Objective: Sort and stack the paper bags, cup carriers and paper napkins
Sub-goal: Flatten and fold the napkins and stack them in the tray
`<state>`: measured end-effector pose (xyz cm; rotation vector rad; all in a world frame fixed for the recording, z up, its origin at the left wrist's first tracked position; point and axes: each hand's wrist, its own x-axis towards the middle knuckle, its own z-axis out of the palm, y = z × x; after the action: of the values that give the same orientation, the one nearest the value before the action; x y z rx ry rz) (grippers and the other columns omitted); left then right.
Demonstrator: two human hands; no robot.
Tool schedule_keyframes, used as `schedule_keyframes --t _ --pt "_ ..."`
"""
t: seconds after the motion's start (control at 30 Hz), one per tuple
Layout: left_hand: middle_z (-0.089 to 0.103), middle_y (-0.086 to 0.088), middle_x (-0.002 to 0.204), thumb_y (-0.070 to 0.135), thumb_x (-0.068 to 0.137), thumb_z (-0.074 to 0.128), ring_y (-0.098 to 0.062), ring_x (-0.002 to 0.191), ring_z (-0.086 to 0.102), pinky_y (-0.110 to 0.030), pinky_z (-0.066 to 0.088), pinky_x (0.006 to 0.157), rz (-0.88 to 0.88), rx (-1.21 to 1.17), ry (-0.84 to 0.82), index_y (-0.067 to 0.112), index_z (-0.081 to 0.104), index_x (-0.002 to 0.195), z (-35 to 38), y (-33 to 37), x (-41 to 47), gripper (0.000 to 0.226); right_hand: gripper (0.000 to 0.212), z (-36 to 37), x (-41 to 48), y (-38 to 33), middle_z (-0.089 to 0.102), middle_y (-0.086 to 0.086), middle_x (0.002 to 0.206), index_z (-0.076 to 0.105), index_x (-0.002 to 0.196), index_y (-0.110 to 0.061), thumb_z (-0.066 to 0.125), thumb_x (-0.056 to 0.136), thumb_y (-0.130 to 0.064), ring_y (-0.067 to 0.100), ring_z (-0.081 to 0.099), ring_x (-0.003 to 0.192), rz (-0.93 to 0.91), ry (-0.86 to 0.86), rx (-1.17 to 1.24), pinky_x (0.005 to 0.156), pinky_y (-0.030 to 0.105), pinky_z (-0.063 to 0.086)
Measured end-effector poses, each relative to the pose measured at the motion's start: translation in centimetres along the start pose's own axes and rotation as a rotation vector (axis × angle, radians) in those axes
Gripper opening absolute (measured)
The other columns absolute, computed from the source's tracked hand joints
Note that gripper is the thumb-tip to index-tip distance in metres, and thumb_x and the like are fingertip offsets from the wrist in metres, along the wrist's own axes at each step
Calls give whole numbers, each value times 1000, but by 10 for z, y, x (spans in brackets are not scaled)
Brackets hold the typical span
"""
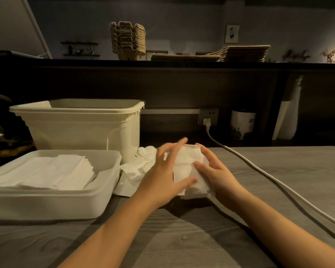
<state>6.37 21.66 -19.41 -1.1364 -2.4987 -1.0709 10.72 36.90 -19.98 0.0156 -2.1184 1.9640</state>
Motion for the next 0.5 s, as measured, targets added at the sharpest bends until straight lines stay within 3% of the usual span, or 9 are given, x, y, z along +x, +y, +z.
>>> schedule_keyframes --t 0.1,0.2,0.33,0.4,0.5 --pt "18 10 146 49 89 48 -8 113 43 -32 49 93 -99 -159 117 48 8 142 -6 -8 5 67 57 1 -3 -4 33 -13 125 18 134 -51 47 96 -20 10 57 94 -86 -23 -275 71 25 55" --pt "42 11 127 50 91 43 -5 111 43 -21 43 83 -149 -237 7 44 23 139 -7 -9 6 53 63 1 -7 -6 36 -17 120 12 125 -58 49 95 -17 4 55 96 -169 -125 -403 71 19 51" --pt "49 10 127 45 93 45 -3 108 44 -10 44 73 -177 -265 -108 36 40 130 -7 -6 5 39 64 -4 -10 -9 36 -26 114 14 123 -62 48 94 -16 3 54 97 -192 -163 -424 70 16 49" --pt "50 8 129 45 93 46 -6 113 47 -12 47 78 -210 -355 -140 36 41 127 -7 -5 5 35 64 -5 -11 -11 36 -27 115 15 122 -63 47 95 -15 4 54 99 -187 -182 -426 73 16 49" --pt "48 6 134 44 92 48 -12 121 47 -25 49 90 -245 -415 -174 33 41 132 -6 -5 4 42 61 -4 -11 -12 34 -22 127 15 124 -61 51 94 -22 -2 50 102 -200 -188 -481 78 14 46"
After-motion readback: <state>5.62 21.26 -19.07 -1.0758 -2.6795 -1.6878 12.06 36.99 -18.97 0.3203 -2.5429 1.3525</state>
